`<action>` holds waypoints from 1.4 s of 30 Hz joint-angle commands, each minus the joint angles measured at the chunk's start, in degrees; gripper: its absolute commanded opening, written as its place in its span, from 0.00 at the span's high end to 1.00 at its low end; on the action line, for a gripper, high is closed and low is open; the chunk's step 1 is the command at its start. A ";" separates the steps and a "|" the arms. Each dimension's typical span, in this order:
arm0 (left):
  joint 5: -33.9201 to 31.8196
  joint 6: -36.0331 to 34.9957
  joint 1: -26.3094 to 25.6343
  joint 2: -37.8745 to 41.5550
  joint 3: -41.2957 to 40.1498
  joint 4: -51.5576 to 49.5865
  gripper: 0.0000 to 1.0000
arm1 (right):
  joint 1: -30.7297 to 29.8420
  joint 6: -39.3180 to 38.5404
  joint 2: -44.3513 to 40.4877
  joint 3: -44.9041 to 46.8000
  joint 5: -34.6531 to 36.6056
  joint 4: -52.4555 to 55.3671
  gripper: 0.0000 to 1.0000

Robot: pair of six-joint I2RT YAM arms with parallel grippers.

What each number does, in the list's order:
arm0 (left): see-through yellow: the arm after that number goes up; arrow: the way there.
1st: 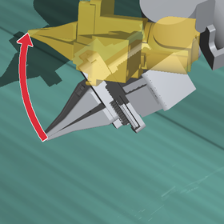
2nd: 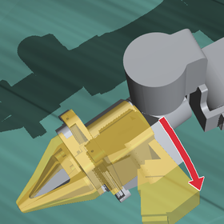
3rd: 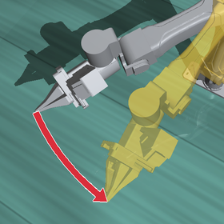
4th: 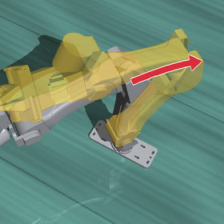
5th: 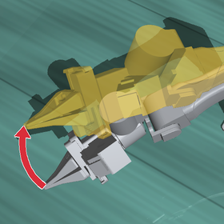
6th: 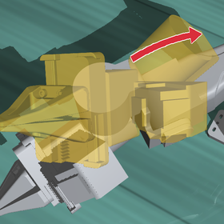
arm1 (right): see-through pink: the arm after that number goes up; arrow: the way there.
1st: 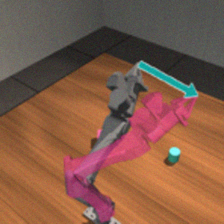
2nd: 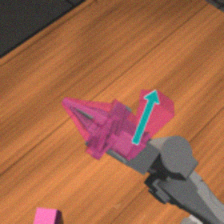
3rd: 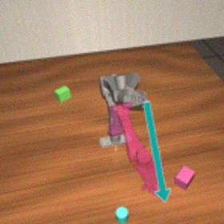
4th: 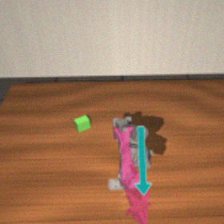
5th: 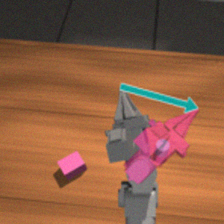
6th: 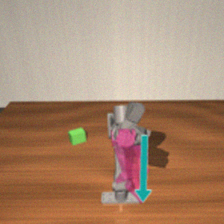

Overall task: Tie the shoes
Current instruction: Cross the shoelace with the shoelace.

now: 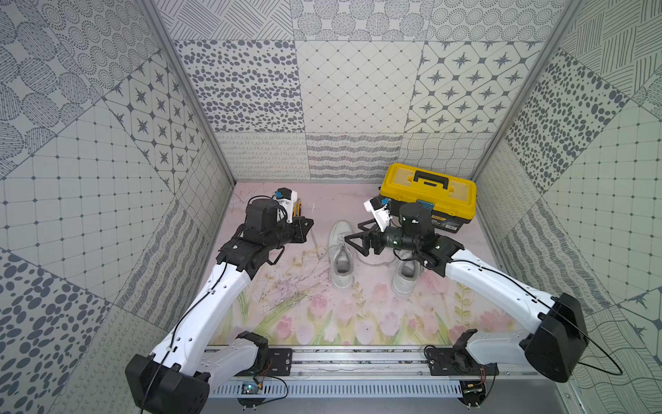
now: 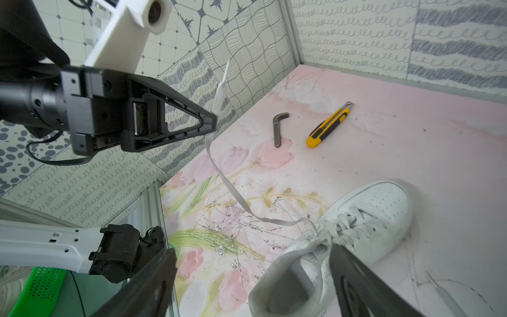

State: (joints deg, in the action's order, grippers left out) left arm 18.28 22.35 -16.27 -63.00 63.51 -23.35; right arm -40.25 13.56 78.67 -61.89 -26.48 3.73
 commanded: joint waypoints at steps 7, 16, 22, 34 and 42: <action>8.12 4.53 -2.44 -0.71 2.28 4.74 1.00 | -4.79 -4.07 13.00 -8.99 0.25 -8.52 0.17; 5.16 4.07 -2.45 -0.94 2.83 2.70 1.00 | -5.84 -1.63 16.63 -13.73 -2.70 -7.46 0.80; 2.37 2.75 -2.31 -0.89 3.64 0.30 0.80 | -3.67 3.43 10.31 -10.26 -4.72 -5.91 1.00; 15.97 1.82 -2.43 1.13 -6.57 12.89 0.40 | 9.65 24.03 3.92 -5.79 -9.45 -1.34 1.00; 21.81 -4.55 -3.41 -8.12 -9.95 20.41 0.40 | 14.47 31.08 3.55 -4.41 -8.45 1.46 1.00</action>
State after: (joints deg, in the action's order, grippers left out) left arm 32.34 23.73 -19.14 -66.87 54.13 -12.47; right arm -26.44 40.58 83.70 -67.00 -34.50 5.41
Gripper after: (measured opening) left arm 0.603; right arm 0.043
